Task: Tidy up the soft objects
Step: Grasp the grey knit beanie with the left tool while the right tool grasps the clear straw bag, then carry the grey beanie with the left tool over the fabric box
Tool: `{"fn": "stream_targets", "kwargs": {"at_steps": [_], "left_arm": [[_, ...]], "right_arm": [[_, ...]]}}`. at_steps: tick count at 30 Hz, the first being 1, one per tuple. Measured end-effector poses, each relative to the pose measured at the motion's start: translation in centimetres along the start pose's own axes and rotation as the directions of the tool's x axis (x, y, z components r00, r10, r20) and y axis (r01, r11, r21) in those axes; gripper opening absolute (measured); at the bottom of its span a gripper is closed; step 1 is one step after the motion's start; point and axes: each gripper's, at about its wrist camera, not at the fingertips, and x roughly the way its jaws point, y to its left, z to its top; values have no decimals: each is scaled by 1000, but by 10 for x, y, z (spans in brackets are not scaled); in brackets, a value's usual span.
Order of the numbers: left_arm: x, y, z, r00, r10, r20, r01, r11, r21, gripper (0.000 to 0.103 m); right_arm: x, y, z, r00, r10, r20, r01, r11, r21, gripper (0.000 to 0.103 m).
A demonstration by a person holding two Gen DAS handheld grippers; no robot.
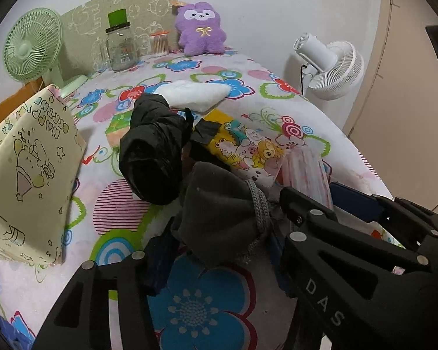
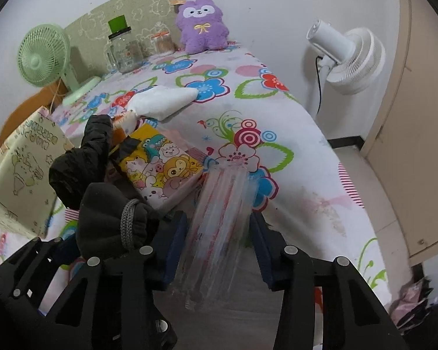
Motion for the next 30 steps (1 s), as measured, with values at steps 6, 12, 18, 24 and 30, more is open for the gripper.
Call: {"fn": "stream_targets", "kwargs": {"at_steps": [6,12,18,24,30], "left_arm": [[-2,-1,-1,1000,-2,5,2,1000,-5,53],[-9,-3,-2,1000,0,19,0,1000,-3,52],[-20,-4,-3,999,-1,40,1,1000,-7,52],[-34,-8,1,998,-1,70,0,1000,11,50],[-49,-9,7,994,2,105,-3,1000,10,50]], "right_arm": [[-3,-1,0,1000,6,4,-6,1000,-2,38],[-11,-1,-1,1000,12,15,-12,1000,-5,34],[-24,-1,-1,999,18,37,-18,1000,-9,32],[-38,0,1,997,22,74,-20,1000,-23,27],[-56,2,7,992,31,120,-29,999,-21,27]]}}
